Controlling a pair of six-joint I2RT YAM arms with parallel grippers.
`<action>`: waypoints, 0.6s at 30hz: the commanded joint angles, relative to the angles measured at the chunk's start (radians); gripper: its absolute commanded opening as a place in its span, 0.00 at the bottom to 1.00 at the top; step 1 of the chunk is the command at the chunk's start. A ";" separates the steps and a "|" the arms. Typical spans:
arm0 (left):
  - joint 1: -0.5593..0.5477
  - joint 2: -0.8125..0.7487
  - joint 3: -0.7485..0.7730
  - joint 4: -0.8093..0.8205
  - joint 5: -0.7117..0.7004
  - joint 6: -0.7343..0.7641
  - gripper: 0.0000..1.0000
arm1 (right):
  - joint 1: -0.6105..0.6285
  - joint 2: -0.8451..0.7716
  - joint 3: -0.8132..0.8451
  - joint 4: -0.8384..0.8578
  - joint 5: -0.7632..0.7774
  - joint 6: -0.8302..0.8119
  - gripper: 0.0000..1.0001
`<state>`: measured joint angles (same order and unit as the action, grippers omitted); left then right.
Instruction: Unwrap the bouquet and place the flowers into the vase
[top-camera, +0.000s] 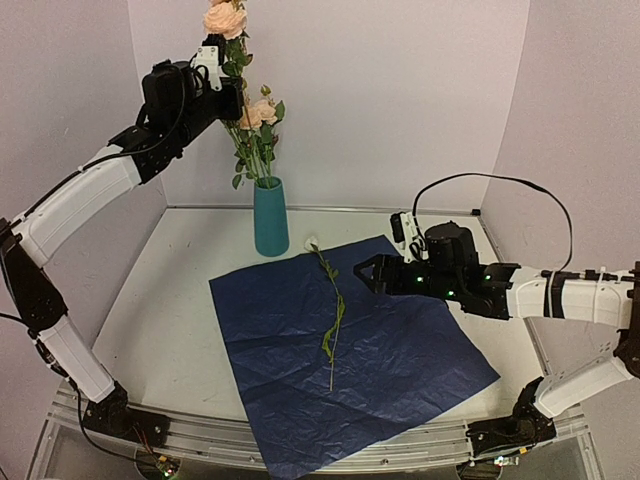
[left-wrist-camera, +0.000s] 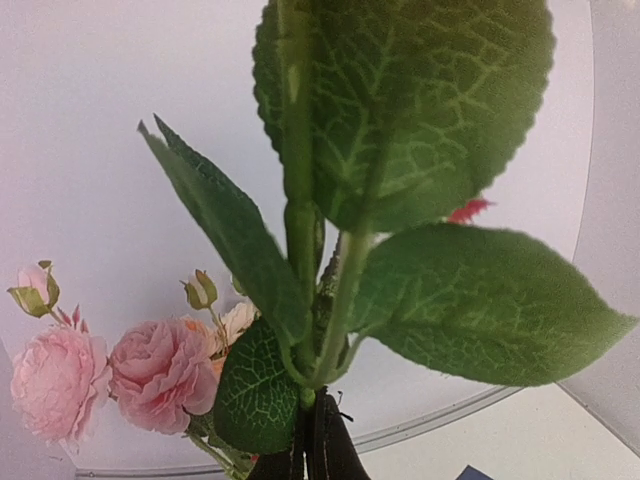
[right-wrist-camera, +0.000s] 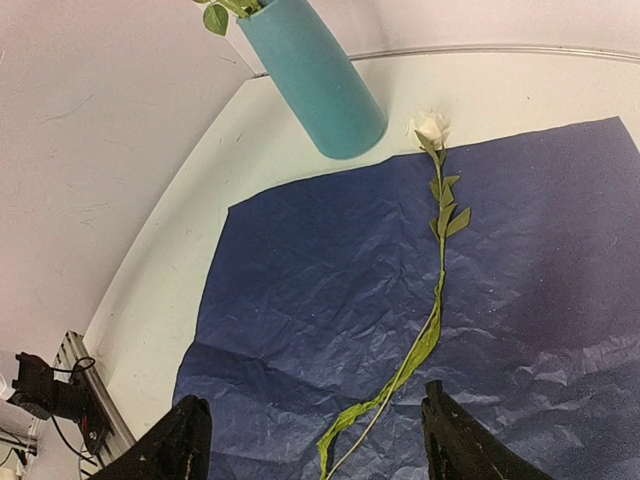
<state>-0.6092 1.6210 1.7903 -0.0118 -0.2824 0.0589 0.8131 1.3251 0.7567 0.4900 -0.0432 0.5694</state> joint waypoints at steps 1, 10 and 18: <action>0.003 0.031 0.086 0.066 0.003 0.030 0.00 | 0.003 -0.026 0.001 0.002 0.017 0.002 0.73; 0.008 0.063 0.125 0.073 0.000 0.043 0.00 | 0.004 -0.046 -0.006 0.000 0.025 -0.003 0.73; 0.016 0.081 0.064 0.092 -0.027 0.043 0.00 | 0.004 -0.055 -0.014 -0.004 0.029 -0.003 0.73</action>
<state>-0.6047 1.6948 1.8578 0.0135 -0.2887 0.0826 0.8131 1.2983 0.7524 0.4862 -0.0326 0.5690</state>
